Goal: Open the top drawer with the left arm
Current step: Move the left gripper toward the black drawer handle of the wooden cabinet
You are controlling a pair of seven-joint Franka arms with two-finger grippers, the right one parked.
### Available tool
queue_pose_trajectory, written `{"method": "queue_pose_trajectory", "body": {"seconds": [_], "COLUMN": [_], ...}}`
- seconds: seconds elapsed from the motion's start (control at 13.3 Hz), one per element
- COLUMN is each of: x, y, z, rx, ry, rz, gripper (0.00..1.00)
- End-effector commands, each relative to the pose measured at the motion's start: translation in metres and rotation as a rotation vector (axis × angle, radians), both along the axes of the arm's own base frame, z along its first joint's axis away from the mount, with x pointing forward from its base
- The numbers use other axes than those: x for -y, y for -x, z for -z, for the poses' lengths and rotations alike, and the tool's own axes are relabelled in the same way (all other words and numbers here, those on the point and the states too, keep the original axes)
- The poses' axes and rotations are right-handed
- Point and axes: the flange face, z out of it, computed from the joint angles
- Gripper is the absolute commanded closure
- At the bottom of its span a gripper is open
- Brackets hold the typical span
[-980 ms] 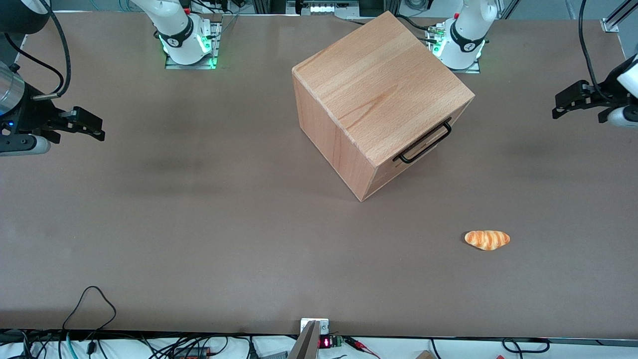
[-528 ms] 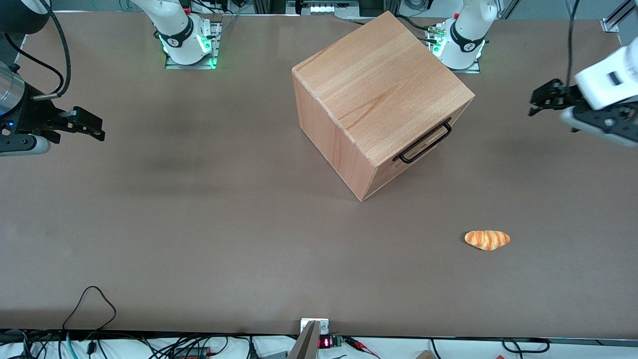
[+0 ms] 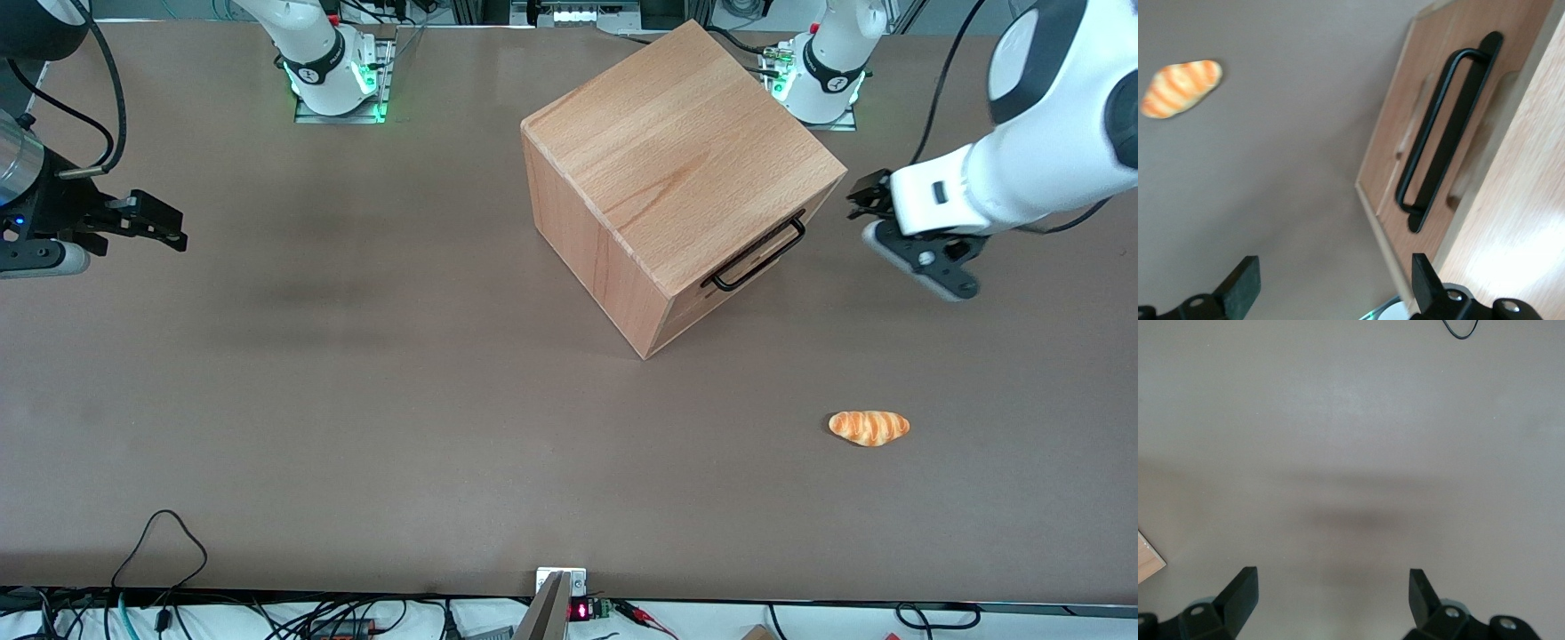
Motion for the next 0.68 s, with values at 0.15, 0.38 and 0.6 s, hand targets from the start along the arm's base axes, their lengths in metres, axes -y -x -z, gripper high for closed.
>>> {"method": "queue_pose_trajectory", "body": {"seconds": [0.15, 0.38, 0.6], "x": [0.027, 0.037, 0.041], "y": [-0.015, -0.021, -0.026], "z": [0.042, 0.069, 0.091], "rx": [-0.057, -0.096, -0.106], "ry": [0.111, 0.154, 0.193], "rz": [0.071, 0.128, 0.204], "gripper": [0.0, 0.0, 0.0]}}
